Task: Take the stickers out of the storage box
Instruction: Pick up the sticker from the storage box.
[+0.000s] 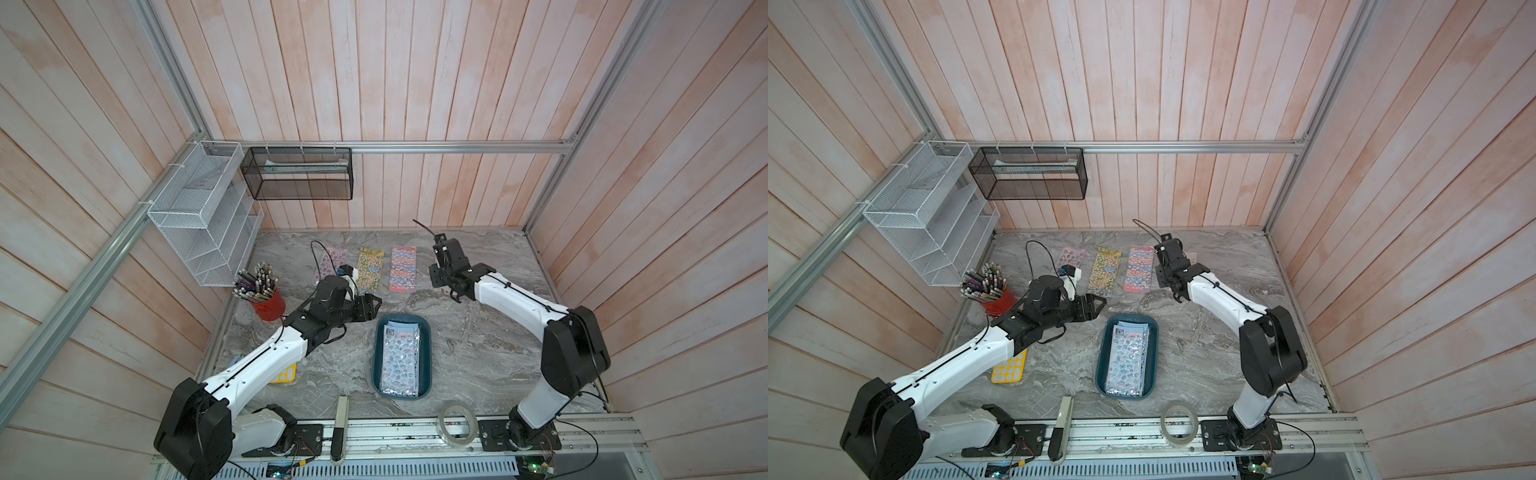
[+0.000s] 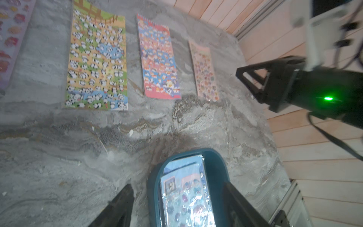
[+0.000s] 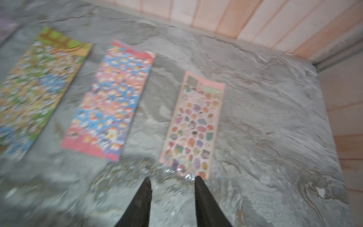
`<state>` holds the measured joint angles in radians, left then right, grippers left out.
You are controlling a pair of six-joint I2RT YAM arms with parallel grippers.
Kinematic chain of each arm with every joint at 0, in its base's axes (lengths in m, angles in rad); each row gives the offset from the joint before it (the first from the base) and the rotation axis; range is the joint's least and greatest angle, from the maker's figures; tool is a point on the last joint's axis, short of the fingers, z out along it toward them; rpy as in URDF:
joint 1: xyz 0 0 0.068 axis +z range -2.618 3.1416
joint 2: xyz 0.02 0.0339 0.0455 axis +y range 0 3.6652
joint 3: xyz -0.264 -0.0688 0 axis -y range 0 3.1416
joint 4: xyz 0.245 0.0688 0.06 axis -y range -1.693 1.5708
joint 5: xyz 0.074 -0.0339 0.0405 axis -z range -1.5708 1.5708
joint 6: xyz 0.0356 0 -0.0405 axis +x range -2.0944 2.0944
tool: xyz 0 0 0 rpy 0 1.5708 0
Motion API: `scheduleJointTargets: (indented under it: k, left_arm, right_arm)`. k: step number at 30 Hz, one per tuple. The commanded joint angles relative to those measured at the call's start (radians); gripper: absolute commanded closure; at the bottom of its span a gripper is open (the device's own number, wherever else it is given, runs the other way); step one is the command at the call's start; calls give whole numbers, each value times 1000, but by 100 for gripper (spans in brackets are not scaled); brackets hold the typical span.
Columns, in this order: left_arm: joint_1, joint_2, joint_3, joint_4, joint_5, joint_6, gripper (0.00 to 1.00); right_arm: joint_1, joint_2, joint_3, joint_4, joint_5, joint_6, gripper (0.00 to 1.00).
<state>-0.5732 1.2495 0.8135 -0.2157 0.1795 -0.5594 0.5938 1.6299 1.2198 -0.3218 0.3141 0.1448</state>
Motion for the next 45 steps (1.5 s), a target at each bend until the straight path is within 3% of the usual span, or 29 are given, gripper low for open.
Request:
scheduleJointTargets:
  k: [1,3,6,12,17,24,26,30,40,45]
  left_arm:
    - [-22,10,-39,-47,-27,0,27]
    - [-25,6,-80,-9,14,-34,29]
    - [-38,8,-122,28,30,-76,32]
    - [-66,70,-125,55,51,-105,43]
    - [-79,99,-126,75,58,-136,58]
    - [-82,131,-145,118,80,-176,62]
    - [-84,133,-145,121,79,-183,61]
    - [-89,110,-148,121,62,-191,51]
    - [-89,67,-97,8,-36,-177,33]
    - [-89,92,-96,6,-24,-183,34]
  right_arm:
    - [102,-118,-140,10,-164,39,83]
    - [158,-187,-224,26,-264,69,93]
    - [237,-250,-328,17,-298,114,100]
    - [306,-235,-436,38,-328,169,100]
    - [321,-150,-433,90,-345,202,100]
    - [322,-19,-445,249,-477,250,100]
    - [322,6,-457,311,-533,276,100]
    - [322,34,-481,396,-597,309,100]
    - [322,1,-502,404,-562,307,100]
    - [322,-13,-524,437,-572,323,100]
